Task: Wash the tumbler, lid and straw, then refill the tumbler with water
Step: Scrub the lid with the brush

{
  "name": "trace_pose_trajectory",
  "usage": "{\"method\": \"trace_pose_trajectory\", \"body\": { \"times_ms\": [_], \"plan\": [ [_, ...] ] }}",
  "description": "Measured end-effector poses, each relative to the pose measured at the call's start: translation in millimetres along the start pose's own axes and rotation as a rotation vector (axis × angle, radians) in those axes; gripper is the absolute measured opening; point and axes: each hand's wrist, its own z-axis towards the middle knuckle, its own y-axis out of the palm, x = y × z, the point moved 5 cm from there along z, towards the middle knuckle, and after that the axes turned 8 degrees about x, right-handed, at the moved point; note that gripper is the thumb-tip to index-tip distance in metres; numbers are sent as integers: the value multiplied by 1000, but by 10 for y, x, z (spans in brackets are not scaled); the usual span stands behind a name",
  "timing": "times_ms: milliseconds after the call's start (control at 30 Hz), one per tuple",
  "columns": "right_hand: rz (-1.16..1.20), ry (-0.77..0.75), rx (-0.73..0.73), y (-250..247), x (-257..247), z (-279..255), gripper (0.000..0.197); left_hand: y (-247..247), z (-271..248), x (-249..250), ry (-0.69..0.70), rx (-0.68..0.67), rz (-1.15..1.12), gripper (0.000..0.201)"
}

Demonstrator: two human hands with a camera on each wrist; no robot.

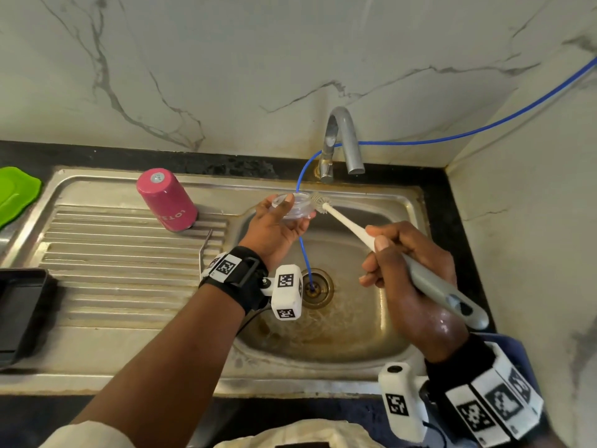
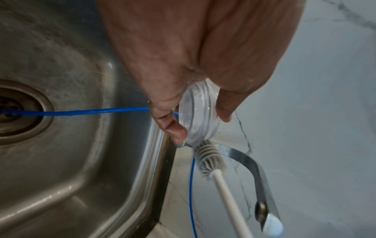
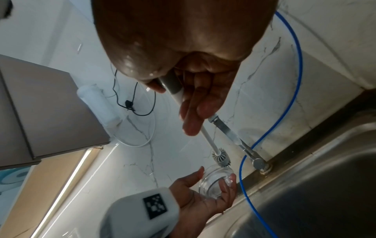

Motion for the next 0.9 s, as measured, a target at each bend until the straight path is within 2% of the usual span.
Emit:
{"method": "trace_pose_trajectory", "body": {
  "times_ms": [133,200,333,433,533,667,733,833,900],
  "plan": [
    [47,83,33,-43,87,127,22,36,-19,-37,-4,-57,-1,37],
    [45,68,-1,-52,47,111,23,1,8,-27,-10,-26,-30,37],
    [29,14,-35,-39,-49,-33,21,-61,57,-54,-39,96,-87,63],
    [-15,-24,-3,-5,-23,-21,21,-2,28,-112,-36,59,-18,56],
    [-29,45,25,-12,91,92,19,51,3,-166,-35,7,30,44],
    [5,42,-12,-72,23,62,20,-5,40,-101,6,75,8,72],
    [17,14,-21,-71,-51,-24,18,-29,48,-79,17,95,18,75],
    [-5,14,10,-39,-12,-24,17,10,28,-107,15,68,41,72],
    [-8,60,31,-24,66,39,20,4,24,-158,-5,54,27,61]
  ]
}}
